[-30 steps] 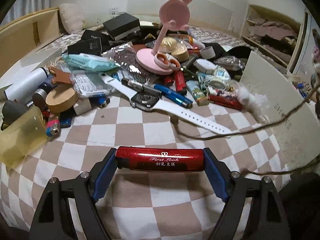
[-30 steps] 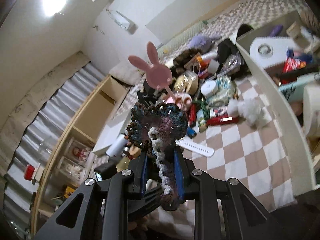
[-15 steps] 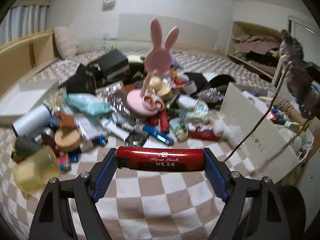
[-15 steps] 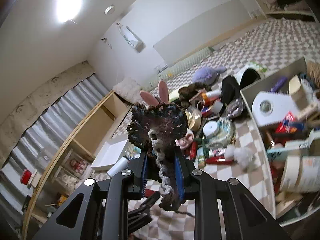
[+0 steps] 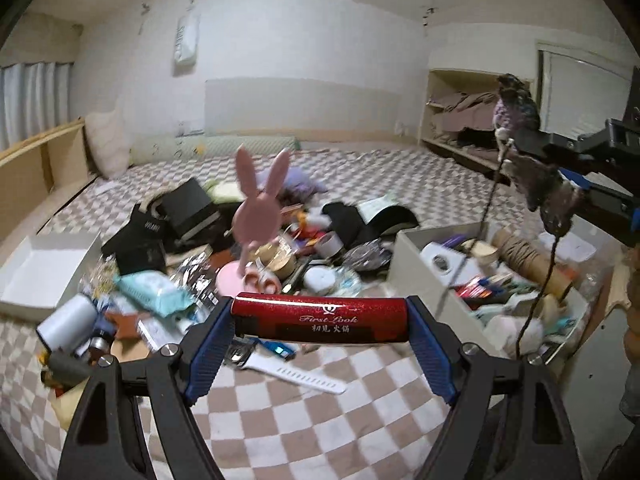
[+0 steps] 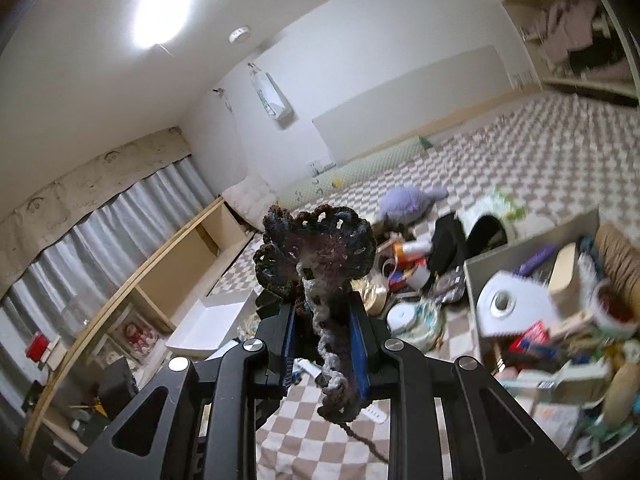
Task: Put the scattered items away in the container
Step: 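Lift the red tube and doily and carry both toward the white SHOES box, then lower the doily into the box and open right tool while left tool releases red tube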
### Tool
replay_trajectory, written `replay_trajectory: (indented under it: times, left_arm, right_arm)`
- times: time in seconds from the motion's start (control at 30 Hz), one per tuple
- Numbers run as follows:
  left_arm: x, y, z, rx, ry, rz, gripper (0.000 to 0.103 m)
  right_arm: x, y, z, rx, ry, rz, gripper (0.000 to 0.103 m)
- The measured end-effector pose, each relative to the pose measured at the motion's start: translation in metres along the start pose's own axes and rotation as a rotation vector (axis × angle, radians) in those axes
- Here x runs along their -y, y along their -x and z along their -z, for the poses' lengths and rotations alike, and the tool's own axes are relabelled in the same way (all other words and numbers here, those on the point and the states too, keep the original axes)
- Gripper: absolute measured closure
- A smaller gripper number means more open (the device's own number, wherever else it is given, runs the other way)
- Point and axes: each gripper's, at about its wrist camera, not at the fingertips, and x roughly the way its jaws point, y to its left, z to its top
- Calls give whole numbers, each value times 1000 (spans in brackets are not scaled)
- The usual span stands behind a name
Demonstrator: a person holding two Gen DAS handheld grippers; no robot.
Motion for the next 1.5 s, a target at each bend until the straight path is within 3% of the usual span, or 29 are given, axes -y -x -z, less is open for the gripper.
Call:
replay_trajectory:
  times: [0.57,0.93,1.1,1.27,1.5]
  left_arm:
    - [66,-2,-70,72,-51,154,20]
    - [108,-35,-105,65,-90,224,20]
    - [119,-54,-110,45,-86,255,20]
    - [128,-75,-109,18,-84,268,20]
    - [136,-102,-101,-28,-91,268,20]
  right_arm:
    - [-10,56,-109,92,235,175,78]
    - [30,66,-161,124,269,345,78]
    - [68,53,-163,103,248,422,78]
    - [118,23,-142,28,207,486,78]
    - [170,-28,-97,-148,159,530,78]
